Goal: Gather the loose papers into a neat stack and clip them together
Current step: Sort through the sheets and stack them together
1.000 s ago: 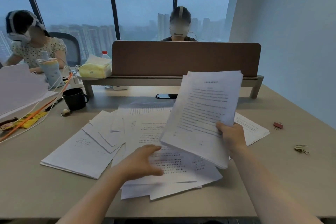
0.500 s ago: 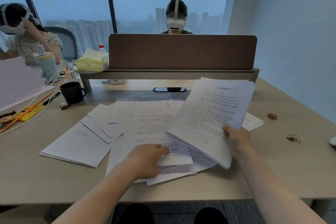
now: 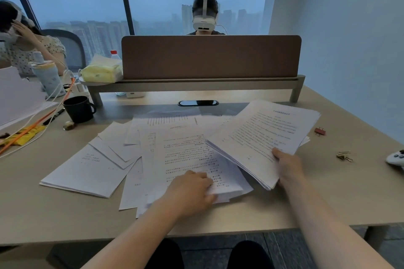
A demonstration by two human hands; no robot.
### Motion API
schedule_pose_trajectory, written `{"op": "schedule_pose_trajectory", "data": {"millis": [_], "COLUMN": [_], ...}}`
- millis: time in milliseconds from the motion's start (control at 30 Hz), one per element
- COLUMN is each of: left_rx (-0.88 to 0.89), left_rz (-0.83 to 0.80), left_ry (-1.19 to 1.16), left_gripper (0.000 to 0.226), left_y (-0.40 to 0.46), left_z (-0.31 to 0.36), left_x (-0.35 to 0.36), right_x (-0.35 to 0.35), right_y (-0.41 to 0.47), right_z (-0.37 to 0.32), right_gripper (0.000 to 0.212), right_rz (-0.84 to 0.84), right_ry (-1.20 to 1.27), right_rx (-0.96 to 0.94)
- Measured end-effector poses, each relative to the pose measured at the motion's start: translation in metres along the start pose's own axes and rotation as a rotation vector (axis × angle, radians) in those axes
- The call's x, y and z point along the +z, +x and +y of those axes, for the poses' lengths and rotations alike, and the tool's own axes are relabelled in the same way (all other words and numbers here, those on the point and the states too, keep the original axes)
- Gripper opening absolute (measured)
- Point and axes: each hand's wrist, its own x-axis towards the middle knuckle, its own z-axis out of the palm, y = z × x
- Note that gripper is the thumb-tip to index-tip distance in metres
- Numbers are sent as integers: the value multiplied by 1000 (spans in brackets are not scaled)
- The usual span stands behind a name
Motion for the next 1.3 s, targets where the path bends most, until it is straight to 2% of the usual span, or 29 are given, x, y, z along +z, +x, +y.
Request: {"op": "schedule_pose_trajectory", "data": {"millis": [67, 300, 500, 600, 833, 1033, 1300], "left_rx": [-18, 18, 36, 40, 72, 88, 46], "left_rz": [-66, -218, -67, -100, -180, -87, 63], "left_ry": [-15, 45, 66, 10, 38, 74, 66], "left_gripper": [68, 80, 58, 67, 82, 66, 62], "left_y": [-2, -2, 0, -2, 2, 5, 0], "left_z": [4, 7, -1, -1, 2, 3, -9], "left_x": [-1, -9, -5, -8, -14, -7, -1], "right_x": [0, -1, -2, -2, -4, -6, -5], "right_y": [1, 3, 5, 6, 8, 7, 6], "right_z": [2, 6, 8, 9, 10, 11, 9], "right_gripper": [36, 35, 36, 36, 37, 33, 35], "right_rz": [-10, -35, -38, -45, -49, -48, -35], "right_ry": [-4, -60, -67, -68, -85, -89, -89], "right_rx": [5, -19, -19, -28, -27, -36, -42]}}
